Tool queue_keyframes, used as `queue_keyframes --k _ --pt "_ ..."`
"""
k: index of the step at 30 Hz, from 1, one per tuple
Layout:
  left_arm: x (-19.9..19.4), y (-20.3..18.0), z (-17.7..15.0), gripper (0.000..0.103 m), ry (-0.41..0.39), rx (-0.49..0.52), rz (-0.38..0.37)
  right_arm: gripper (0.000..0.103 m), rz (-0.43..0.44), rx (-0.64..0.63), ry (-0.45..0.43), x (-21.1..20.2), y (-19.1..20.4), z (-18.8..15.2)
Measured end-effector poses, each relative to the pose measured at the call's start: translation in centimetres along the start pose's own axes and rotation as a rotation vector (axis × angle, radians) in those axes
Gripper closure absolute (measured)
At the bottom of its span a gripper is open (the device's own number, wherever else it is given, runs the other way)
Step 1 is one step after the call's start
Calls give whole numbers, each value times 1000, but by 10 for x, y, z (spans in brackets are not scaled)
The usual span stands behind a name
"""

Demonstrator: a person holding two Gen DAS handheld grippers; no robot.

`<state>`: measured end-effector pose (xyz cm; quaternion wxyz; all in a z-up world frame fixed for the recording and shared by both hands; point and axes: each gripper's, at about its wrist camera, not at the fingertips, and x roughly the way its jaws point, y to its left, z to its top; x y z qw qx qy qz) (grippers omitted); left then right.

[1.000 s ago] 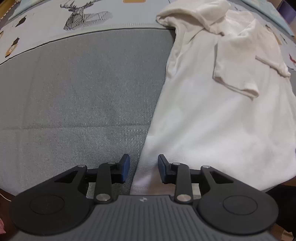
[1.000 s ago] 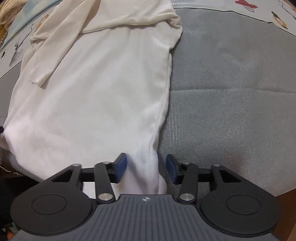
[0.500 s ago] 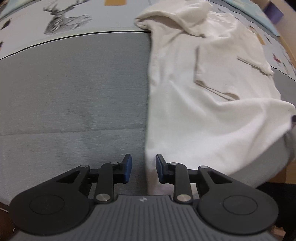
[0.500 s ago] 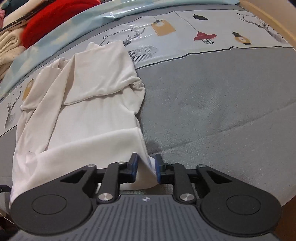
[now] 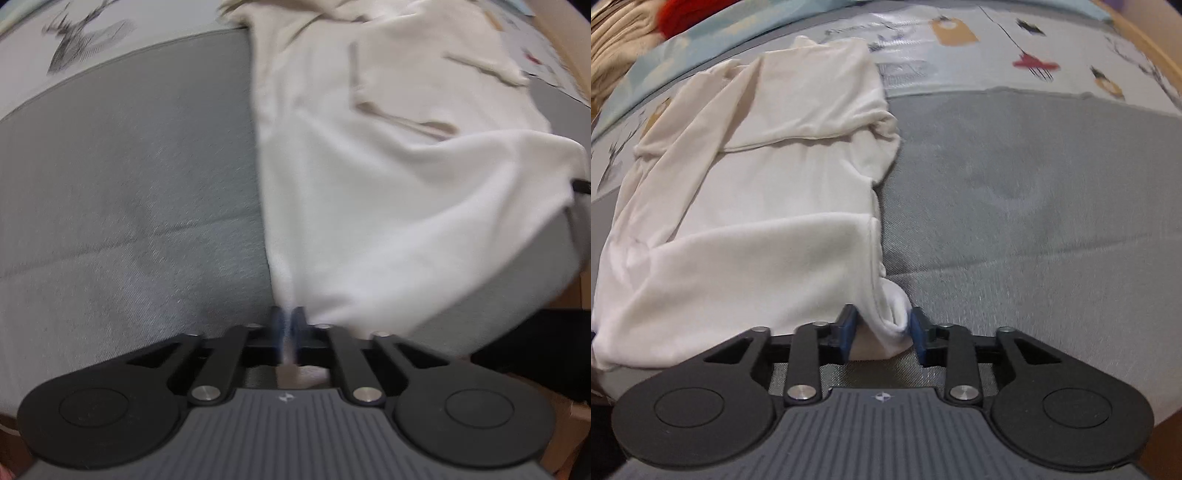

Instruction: Fold small clothes

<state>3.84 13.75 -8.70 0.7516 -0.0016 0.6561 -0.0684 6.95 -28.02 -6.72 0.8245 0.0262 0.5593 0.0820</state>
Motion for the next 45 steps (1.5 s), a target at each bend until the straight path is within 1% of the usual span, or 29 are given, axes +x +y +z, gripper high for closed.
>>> queue_keyframes --k 2,4,5,6,7,8,9,10,12,13,15,16,18,20,21,23,25,26,28,29,32,33,35,38,40,41,42,44,45 --pt "-15 0 -1 101 -54 10 -26 96 41 3 -14 -9 -2 2" --pt "-39 8 -3 101 -135 -28 -86 97 131 68 -49 -26 -13 9" --pt "-54 16 -6 101 -192 -59 -134 97 226 157 -92 -43 -26 10" --pt "-65 23 -9 101 -240 -91 -173 97 353 268 -137 -58 -43 9" --pt "-75 29 -13 101 -281 -130 -189 97 463 353 -180 -72 -58 6" --pt "-79 34 -16 101 -296 -156 -172 97 507 382 -221 -84 -68 1" --pt "-76 35 -18 101 -279 -154 -124 97 496 368 -242 -90 -72 -2" --pt "-68 32 -17 101 -238 -129 -70 97 452 356 -229 -89 -74 -5" --pt "-50 18 -14 101 -160 -43 3 97 345 378 -103 -65 -76 -8" --pt "-44 11 -12 101 -142 -9 18 97 281 365 -38 -52 -72 -8" --pt "-39 4 -8 101 -127 5 19 97 163 292 28 -36 -58 -7" --pt "-37 3 -8 101 -118 5 17 97 128 273 37 -31 -52 -6" --pt "-32 4 -9 101 -95 34 49 97 104 267 35 -27 -44 -2" --pt "-31 10 -12 101 -93 25 39 97 60 233 38 -24 -35 0" --pt "-31 14 -12 100 -99 3 22 97 61 237 30 -24 -36 1" --pt "-35 26 -11 100 -115 -62 -20 97 98 280 -16 -29 -39 3" --pt "-36 33 -11 99 -109 -93 -14 95 130 330 -78 -34 -46 3" --pt "-34 33 -11 99 -98 -95 3 95 121 329 -79 -34 -49 2" --pt "-31 35 -12 97 -76 -90 4 92 90 303 -29 -27 -48 1" --pt "-30 35 -12 92 -69 -93 -10 87 90 290 6 -22 -48 -1" --pt "-26 37 -13 67 -53 -112 -40 77 97 242 80 -14 -44 -5" --pt "-25 36 -14 65 -48 -108 -36 75 97 229 89 -13 -42 -6" --pt "-20 36 -15 65 -33 -100 -33 74 108 219 95 -14 -38 -7" --pt "-13 36 -16 66 -4 -89 -15 74 125 257 46 -22 -43 -6" --pt "-10 37 -19 66 6 -84 -15 74 157 284 13 -30 -47 -7" --pt "-8 37 -19 66 12 -81 -14 73 172 273 5 -32 -48 -8" --pt "-8 36 -20 66 16 -76 -12 68 177 247 12 -31 -46 -9" --pt "-5 35 -21 65 23 -68 -15 63 162 172 54 -27 -39 -13" --pt "-4 35 -22 66 27 -67 -19 63 146 136 72 -26 -36 -16"
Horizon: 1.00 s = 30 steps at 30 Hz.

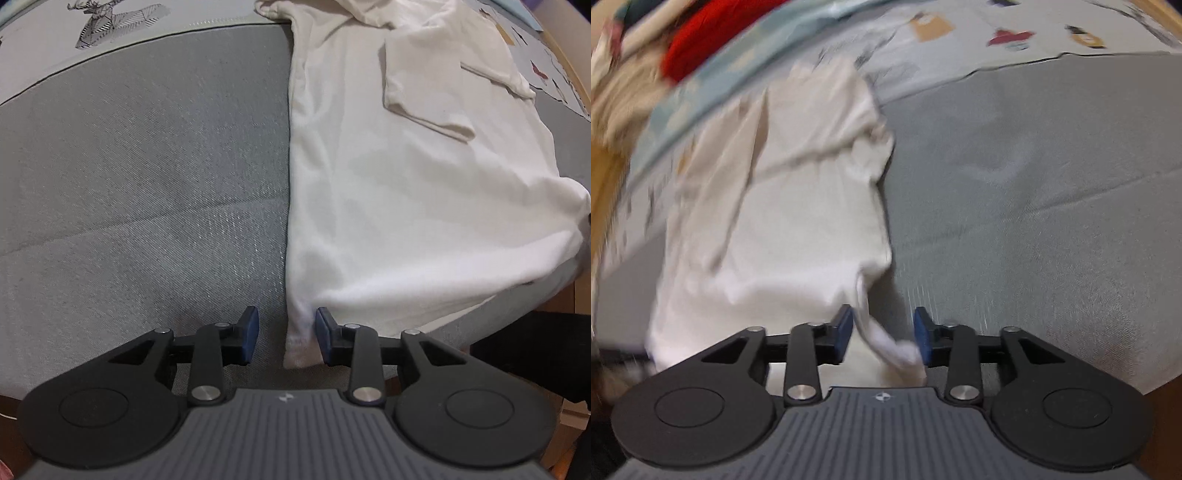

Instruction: Fold small clothes

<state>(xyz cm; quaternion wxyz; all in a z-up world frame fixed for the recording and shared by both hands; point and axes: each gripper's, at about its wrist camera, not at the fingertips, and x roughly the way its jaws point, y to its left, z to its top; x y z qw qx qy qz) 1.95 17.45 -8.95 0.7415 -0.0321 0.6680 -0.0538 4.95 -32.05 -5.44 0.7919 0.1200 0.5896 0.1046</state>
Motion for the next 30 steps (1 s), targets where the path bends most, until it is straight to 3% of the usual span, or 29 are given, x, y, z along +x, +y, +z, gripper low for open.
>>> queue_keyframes --k 7,10,11,12,14,16,19,21,23,26,28,30 --pt "4 -2 -4 67 19 28 -1 63 -97 -194 99 29 22 -11" --pt "3 -5 -6 87 8 53 -8 63 -103 -228 125 36 26 -15" --pt "1 -6 -7 92 1 64 -7 67 -98 -237 132 35 28 -16" --pt "-1 -7 -9 97 -7 80 -9 82 -84 -247 130 32 30 -16" --pt "-10 -9 -13 99 -32 117 -22 94 -14 -235 105 18 31 -15" --pt "-28 -2 -14 99 -93 92 -74 95 102 -173 53 -7 24 -13" --pt "-67 23 -20 99 -236 -14 -235 96 418 101 -114 -54 -11 0" --pt "-75 30 -25 99 -260 -16 -259 96 470 188 -186 -70 -29 -2" --pt "-58 33 -29 99 -166 -3 -151 96 405 232 -153 -64 -38 -4" --pt "-36 19 -33 103 -69 76 -24 96 184 161 20 -31 -26 -13" --pt "-31 13 -34 103 -40 101 10 96 27 44 93 -12 -7 -18" --pt "-34 9 -33 103 -59 106 0 96 -30 -7 103 -5 4 -19"
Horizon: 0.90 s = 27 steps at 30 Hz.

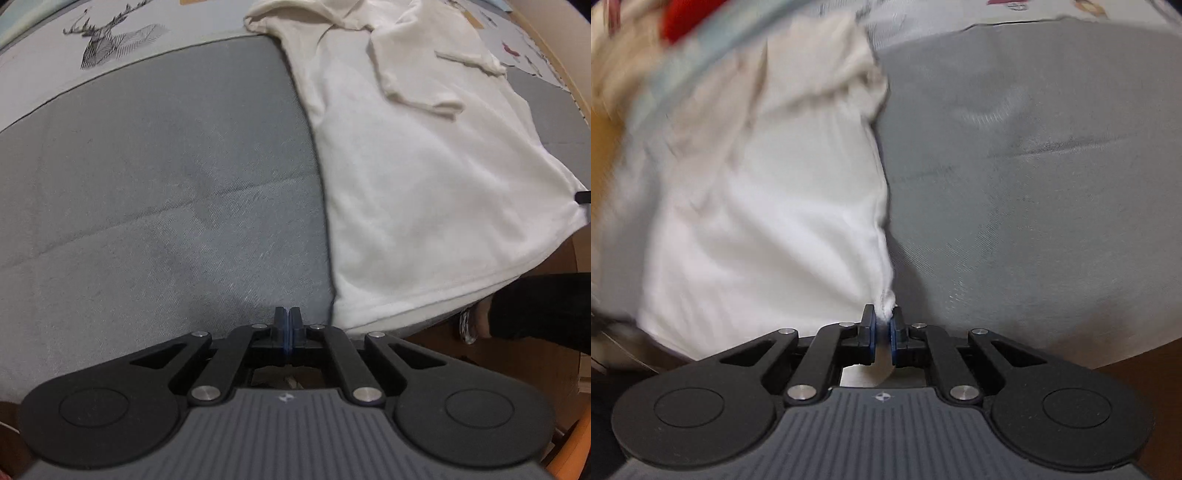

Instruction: Fold small clothes

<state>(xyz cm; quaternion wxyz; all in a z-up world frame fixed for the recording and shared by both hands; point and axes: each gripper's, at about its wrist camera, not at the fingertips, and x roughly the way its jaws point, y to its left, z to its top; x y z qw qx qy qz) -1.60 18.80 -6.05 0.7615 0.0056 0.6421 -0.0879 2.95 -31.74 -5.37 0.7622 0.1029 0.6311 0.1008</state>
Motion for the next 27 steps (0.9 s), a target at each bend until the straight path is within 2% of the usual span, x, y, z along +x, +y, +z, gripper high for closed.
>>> queue_keyframes --k 2,3,5,7,9,11,14,16,17,21,25,26,27 --pt "-7 -6 4 103 -40 2 -23 91 -56 -10 -44 -3 7 2" --pt "-11 -9 7 103 -64 3 -44 85 -80 -10 -71 -6 11 1" --pt "-13 -17 13 103 -91 12 -85 80 -72 -6 -112 -13 14 2" --pt "-12 -27 16 103 -96 34 -105 79 -42 -11 -105 -11 13 1" --pt "-6 -34 17 102 -78 61 -106 78 -58 -46 -62 0 16 1" --pt "6 -38 16 101 -41 89 -80 77 -108 -94 -5 15 23 1" --pt "27 -42 19 96 34 116 7 74 -169 -131 55 32 26 0" --pt "33 -40 18 92 74 119 56 71 -185 -120 29 31 29 2" --pt "29 -38 20 91 59 116 61 71 -187 -106 -4 27 30 5" --pt "-5 -37 36 89 -125 45 84 69 -208 -83 -201 -1 42 18" --pt "-37 -55 59 77 -344 10 231 69 -183 -95 -365 -21 58 27" --pt "-45 -57 70 77 -386 -8 237 71 -158 -96 -392 -21 64 30" --pt "-53 -60 80 77 -427 -30 240 81 -124 -99 -418 -22 67 33"
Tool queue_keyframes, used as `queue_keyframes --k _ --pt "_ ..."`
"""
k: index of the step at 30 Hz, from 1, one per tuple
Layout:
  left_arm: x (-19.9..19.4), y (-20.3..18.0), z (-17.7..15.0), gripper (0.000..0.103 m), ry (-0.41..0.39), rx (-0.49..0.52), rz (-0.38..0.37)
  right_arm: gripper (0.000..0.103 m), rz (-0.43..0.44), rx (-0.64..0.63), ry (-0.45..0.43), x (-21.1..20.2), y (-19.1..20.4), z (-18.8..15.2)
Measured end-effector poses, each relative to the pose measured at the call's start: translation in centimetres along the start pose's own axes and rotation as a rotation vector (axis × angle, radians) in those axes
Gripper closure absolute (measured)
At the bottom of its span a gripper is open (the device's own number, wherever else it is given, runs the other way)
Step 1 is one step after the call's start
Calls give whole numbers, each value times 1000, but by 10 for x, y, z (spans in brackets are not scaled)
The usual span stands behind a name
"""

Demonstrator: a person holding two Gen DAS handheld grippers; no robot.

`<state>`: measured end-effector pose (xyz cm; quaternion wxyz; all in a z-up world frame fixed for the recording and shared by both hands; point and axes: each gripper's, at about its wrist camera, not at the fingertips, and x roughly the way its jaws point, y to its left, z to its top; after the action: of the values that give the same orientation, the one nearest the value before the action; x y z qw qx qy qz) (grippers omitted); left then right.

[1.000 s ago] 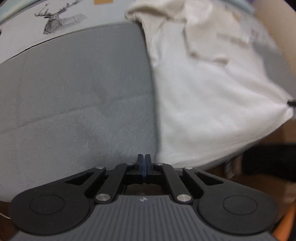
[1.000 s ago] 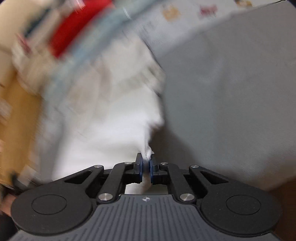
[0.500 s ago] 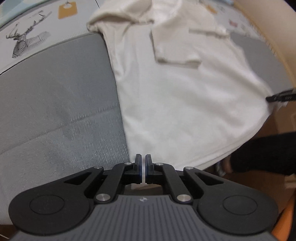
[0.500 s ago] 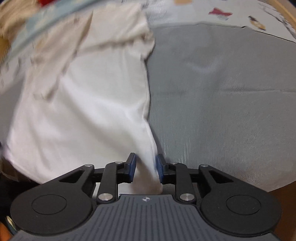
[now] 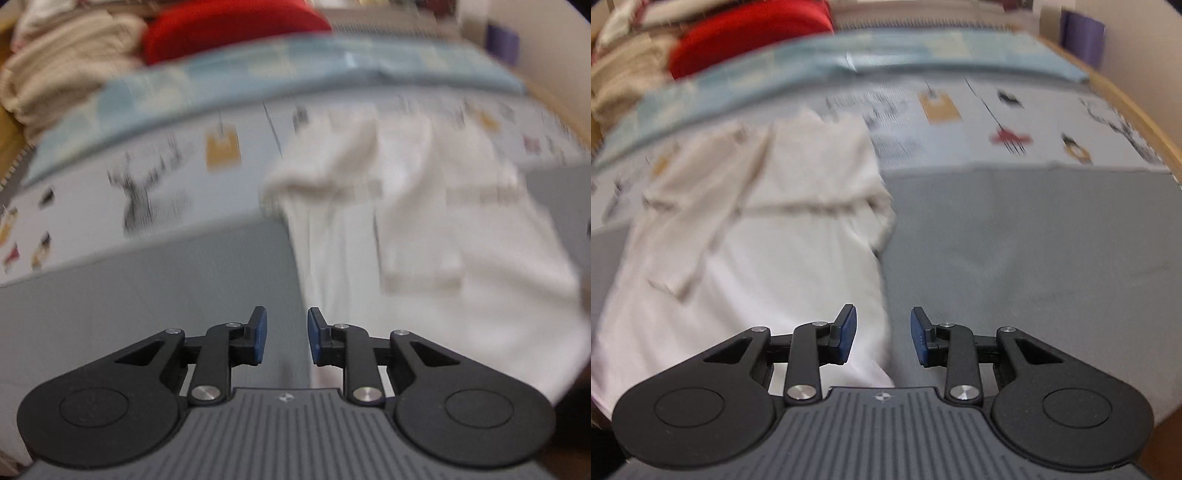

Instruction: Fold small clothes

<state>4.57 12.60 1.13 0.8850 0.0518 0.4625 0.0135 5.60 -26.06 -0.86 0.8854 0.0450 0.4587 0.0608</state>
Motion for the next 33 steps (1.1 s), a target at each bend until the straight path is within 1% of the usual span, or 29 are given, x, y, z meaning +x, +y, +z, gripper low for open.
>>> queue_keyframes --k 2,4,5,6,7,8,9,10,11,13,14,15,16,17,18,20,21,22,23,24,25,26,28,30,32,33 --pt "-2 -7 27 77 -62 -43 23 99 53 9 -40 2 12 7" --pt "3 -15 54 77 -108 -79 45 99 88 22 -80 3 26 14" --pt "6 -18 62 76 -127 -93 51 99 111 32 -97 6 34 17" --pt "11 -21 67 73 -147 -103 54 99 136 44 -104 8 42 19" --pt "14 -24 68 72 -165 -100 57 97 163 61 -91 14 50 21" --pt "17 -27 64 72 -176 -86 63 97 189 82 -57 22 57 23" --pt "24 -31 62 72 -151 -58 87 93 213 100 -17 31 66 24" --pt "31 -35 65 72 -108 -41 124 91 233 114 9 38 75 23" --pt "35 -34 69 72 -109 -50 121 87 247 119 34 48 85 22" --pt "36 -30 75 72 -129 -82 76 84 276 121 97 70 106 21" --pt "37 -27 76 72 -138 -89 68 79 303 129 129 82 116 21" --pt "38 -25 78 72 -142 -90 73 68 325 139 162 93 125 20" --pt "39 -21 76 72 -140 -89 80 62 330 149 197 103 135 20" --pt "42 -19 76 72 -132 -85 82 55 327 155 210 110 144 19" --pt "45 -18 74 72 -123 -78 78 52 325 153 211 114 154 18" --pt "50 -16 71 72 -108 -60 82 50 277 139 223 123 168 15" --pt "51 -15 69 72 -106 -51 91 51 244 139 233 127 173 13" --pt "53 -15 68 72 -105 -43 96 52 230 148 227 129 175 13" --pt "54 -14 68 72 -105 -40 96 57 216 148 210 128 177 15" --pt "53 -13 69 72 -108 -42 91 80 204 133 189 126 179 17" --pt "53 -12 70 72 -113 -48 85 95 189 116 175 123 179 18" --pt "51 -10 72 72 -119 -57 78 100 175 102 158 117 177 21" --pt "49 -8 74 72 -130 -72 71 100 142 79 126 100 165 30" --pt "48 -7 76 72 -136 -76 70 100 98 9 77 75 145 44" --pt "46 -5 78 72 -142 -80 69 100 31 -51 16 55 108 69" --pt "44 -3 78 72 -148 -88 67 100 -9 -83 7 48 87 83"
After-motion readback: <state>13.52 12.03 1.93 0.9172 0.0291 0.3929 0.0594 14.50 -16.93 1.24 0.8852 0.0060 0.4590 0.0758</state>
